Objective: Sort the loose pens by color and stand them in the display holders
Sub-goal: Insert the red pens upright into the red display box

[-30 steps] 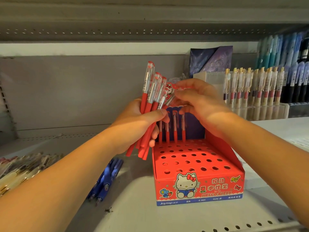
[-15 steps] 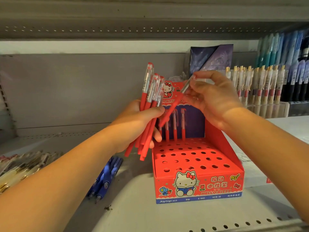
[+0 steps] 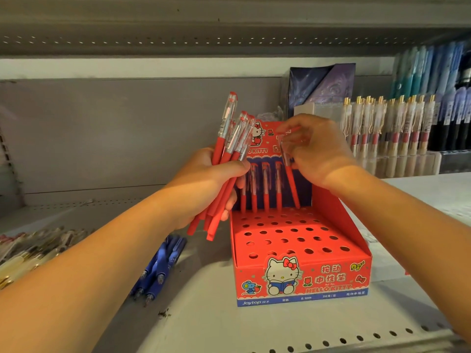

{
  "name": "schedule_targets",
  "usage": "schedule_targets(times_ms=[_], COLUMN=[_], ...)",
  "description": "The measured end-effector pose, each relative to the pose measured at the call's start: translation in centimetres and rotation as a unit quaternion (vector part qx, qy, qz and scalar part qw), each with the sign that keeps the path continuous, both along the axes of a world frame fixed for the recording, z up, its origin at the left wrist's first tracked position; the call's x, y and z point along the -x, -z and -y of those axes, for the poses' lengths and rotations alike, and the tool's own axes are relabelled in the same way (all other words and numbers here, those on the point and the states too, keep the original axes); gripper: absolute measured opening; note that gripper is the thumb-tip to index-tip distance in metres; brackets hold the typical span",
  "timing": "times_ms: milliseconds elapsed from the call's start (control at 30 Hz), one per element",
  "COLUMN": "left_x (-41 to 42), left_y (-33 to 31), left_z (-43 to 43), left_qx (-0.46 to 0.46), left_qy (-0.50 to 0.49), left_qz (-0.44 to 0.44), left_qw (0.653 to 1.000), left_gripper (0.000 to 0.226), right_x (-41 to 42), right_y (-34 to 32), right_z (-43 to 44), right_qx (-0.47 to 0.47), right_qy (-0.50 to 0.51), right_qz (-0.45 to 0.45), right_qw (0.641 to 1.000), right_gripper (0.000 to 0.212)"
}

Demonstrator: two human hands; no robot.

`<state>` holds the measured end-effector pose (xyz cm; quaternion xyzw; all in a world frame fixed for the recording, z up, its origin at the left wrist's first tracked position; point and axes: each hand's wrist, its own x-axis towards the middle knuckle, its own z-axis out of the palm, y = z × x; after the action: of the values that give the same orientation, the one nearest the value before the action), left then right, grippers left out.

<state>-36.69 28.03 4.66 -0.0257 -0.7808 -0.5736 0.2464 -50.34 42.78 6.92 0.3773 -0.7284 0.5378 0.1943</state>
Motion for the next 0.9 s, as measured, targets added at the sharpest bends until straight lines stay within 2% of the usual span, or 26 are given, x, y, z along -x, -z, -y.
schedule_targets(times_ms=[300, 367, 433, 567, 733, 900], left_x=[-0.2, -0.2, -0.2, 0.0, 0.2, 0.3], left_y=[-0.1, -0.1, -0.2, -0.2, 0.1, 0.3], left_z=[-0.2, -0.2, -0.3, 0.0, 0.2, 0.0], left_qx=[0.004, 0.007, 0.004, -0.005, 0.007, 0.008], left_qy=[0.003, 0.002, -0.004, -0.019, -0.010, -0.001], left_qz=[-0.003, 0.000, 0.006, 0.012, 0.004, 0.004], left_qw=[1.000, 1.000, 1.000, 1.000, 1.000, 1.000], left_gripper=[0.018, 0.020, 0.023, 0.026, 0.021, 0.017], right_x=[0.3, 0.2, 0.1, -0.2, -1.1, -1.3], right_y=[0.1, 0.2, 0.4, 0.1, -0.4, -0.6], right_z=[0.0, -0.1, -0.2, -0.5, -1.0, -1.2], right_qx=[0.007, -0.037, -0.120, -0.199, -0.329, -0.350], right_qy=[-0.002, 0.016, 0.043, 0.093, 0.169, 0.199], right_qz=[0.044, 0.032, 0.012, 0.009, -0.041, -0.057], right_qw=[0.999, 0.999, 0.992, 0.975, 0.928, 0.914], right_gripper=[0.035, 0.031, 0.026, 0.030, 0.033, 0.034])
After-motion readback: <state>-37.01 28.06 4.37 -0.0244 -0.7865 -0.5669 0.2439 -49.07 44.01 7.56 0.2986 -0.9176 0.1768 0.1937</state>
